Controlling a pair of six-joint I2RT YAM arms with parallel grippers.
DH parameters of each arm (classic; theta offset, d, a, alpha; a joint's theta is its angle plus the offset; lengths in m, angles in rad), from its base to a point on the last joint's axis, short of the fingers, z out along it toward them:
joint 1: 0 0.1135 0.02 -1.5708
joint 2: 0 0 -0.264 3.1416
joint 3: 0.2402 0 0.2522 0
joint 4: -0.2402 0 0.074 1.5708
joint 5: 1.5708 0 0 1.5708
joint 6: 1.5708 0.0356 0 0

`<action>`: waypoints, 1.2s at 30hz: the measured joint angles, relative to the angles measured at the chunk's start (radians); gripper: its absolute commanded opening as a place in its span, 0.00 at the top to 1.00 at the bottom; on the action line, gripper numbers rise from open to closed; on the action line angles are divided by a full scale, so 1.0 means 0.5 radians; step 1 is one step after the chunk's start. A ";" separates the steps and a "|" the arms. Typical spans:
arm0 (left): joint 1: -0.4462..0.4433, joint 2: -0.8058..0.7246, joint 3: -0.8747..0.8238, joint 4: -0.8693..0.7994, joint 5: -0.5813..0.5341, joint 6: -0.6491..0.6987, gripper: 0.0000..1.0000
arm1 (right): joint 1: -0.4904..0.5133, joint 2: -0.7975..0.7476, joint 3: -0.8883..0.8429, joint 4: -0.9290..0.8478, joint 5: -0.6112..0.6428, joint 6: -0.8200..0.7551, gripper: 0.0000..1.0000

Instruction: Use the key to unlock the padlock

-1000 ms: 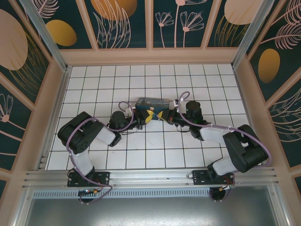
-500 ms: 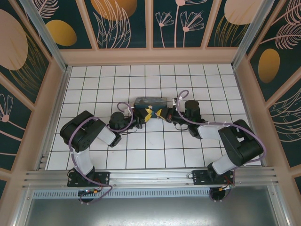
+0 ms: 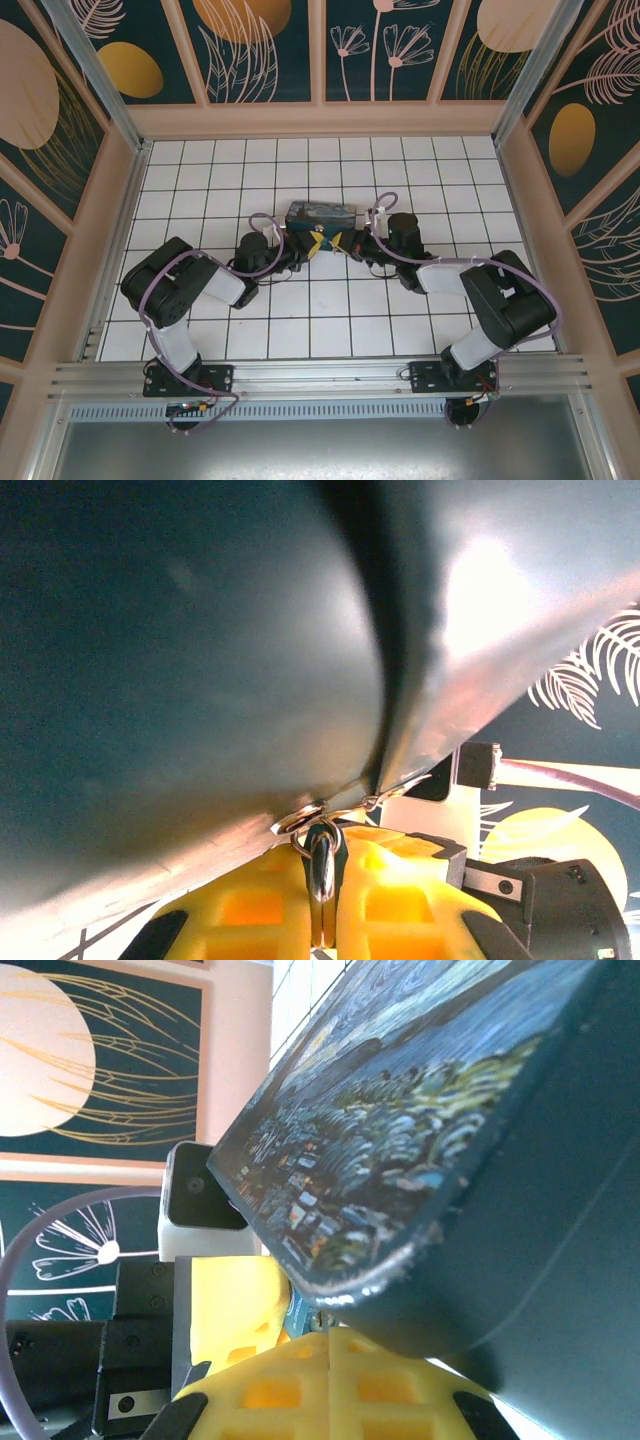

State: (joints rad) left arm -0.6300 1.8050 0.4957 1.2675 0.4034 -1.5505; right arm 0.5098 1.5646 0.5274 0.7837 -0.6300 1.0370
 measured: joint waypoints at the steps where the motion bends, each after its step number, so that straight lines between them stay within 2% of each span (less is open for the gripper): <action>1: 0.000 0.004 -0.001 0.017 -0.011 -0.024 1.00 | -0.002 0.016 -0.003 0.042 -0.001 0.022 1.00; 10: 0.000 0.136 -0.016 0.342 -0.084 -0.397 1.00 | -0.020 0.102 -0.018 0.308 -0.024 0.140 1.00; 14: 0.000 0.142 -0.027 0.376 -0.090 -0.456 1.00 | -0.037 0.128 -0.015 0.350 -0.069 0.154 1.00; 21: 0.000 0.136 -0.027 0.388 -0.082 -0.404 1.00 | -0.105 0.149 0.056 0.287 -0.220 0.137 1.00; 26: 0.000 0.081 -0.027 0.283 -0.075 -0.250 1.00 | -0.134 0.150 0.125 0.149 -0.298 0.096 1.00; 36: 0.006 0.025 -0.023 0.072 -0.060 -0.040 1.00 | -0.106 0.149 0.272 -0.263 -0.235 -0.167 1.00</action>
State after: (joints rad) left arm -0.6270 1.8175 0.4843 1.3037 0.3737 -1.5707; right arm 0.4568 1.6390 0.6632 0.6521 -0.7475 0.9535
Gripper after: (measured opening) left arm 0.099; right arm 0.049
